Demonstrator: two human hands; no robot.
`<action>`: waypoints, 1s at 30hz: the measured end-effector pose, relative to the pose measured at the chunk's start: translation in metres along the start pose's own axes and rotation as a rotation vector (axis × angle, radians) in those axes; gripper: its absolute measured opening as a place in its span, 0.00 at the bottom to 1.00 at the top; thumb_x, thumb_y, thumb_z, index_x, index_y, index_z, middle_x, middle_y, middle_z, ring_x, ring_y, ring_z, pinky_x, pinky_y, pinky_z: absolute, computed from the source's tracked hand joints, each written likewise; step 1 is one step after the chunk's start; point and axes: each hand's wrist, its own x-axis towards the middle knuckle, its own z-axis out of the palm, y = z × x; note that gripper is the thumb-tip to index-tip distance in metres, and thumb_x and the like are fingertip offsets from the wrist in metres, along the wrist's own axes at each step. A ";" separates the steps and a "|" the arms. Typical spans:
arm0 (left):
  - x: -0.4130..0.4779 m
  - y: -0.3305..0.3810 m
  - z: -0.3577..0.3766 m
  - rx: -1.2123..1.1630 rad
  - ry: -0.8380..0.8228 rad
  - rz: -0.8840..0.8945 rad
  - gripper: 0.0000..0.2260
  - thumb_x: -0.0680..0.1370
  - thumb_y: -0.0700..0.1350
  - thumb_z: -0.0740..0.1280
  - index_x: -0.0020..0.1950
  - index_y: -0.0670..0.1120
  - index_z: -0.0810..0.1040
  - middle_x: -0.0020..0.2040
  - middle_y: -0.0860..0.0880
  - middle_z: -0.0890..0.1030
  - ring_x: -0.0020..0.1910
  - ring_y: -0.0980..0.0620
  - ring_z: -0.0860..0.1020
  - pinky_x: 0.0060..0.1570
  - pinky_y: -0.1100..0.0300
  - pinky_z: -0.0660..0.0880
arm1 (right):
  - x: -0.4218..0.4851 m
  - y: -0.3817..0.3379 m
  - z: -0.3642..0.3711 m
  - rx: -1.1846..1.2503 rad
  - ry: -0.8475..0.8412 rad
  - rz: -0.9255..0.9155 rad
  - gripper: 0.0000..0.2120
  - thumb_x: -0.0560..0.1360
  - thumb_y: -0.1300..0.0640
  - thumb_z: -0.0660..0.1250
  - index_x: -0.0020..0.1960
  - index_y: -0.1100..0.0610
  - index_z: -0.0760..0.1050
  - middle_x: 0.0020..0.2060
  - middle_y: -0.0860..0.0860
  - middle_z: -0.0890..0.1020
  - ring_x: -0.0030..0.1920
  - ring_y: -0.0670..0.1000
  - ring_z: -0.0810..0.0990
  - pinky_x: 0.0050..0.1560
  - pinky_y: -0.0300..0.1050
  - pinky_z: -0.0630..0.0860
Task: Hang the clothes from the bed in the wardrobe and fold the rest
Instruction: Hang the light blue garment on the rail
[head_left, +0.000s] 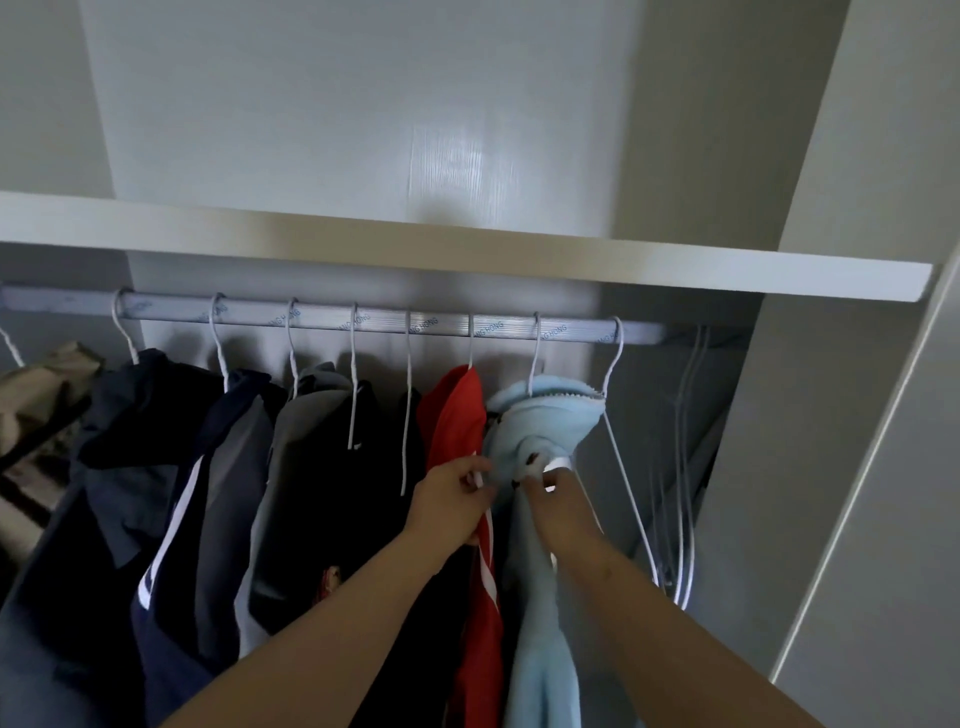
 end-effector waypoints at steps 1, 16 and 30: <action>-0.001 -0.001 0.001 -0.019 0.009 -0.001 0.10 0.75 0.38 0.66 0.51 0.52 0.78 0.37 0.49 0.76 0.32 0.54 0.76 0.22 0.64 0.75 | -0.002 0.001 -0.001 -0.025 -0.009 -0.019 0.13 0.79 0.51 0.57 0.41 0.58 0.67 0.30 0.49 0.70 0.31 0.47 0.70 0.30 0.39 0.64; -0.044 -0.018 -0.010 0.060 -0.012 0.060 0.16 0.74 0.38 0.67 0.61 0.47 0.73 0.36 0.52 0.73 0.37 0.51 0.74 0.43 0.56 0.74 | -0.065 0.009 -0.003 -0.054 0.068 0.048 0.09 0.76 0.62 0.61 0.56 0.58 0.75 0.41 0.47 0.76 0.37 0.42 0.73 0.30 0.26 0.66; -0.206 -0.062 -0.024 -0.067 -0.508 -0.265 0.09 0.76 0.36 0.61 0.43 0.49 0.75 0.37 0.49 0.74 0.29 0.53 0.72 0.31 0.63 0.69 | -0.270 0.057 0.011 0.238 0.285 0.568 0.05 0.76 0.63 0.58 0.51 0.57 0.71 0.37 0.53 0.76 0.30 0.49 0.73 0.29 0.37 0.67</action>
